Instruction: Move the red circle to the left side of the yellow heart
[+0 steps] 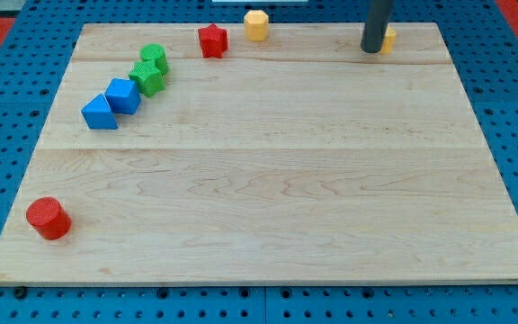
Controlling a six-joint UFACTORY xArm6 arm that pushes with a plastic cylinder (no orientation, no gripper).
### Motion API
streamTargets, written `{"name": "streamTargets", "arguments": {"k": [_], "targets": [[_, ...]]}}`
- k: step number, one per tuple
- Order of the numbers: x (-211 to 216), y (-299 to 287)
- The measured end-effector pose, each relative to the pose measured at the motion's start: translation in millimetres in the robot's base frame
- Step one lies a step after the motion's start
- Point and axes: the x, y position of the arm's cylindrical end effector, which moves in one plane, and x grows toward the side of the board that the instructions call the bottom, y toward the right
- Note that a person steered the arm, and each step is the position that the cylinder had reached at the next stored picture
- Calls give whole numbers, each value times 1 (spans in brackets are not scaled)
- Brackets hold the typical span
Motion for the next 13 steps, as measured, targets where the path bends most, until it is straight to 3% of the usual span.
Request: {"name": "streamTargets", "arguments": {"k": [2,3,4,5,6,8,9,11,12,13], "targets": [[229,-40],[317,-149],[360,-302],[360,-443],[320,-476],[272,-341],[301,-302],[343,-342],[341,-308],[309,-247]]}}
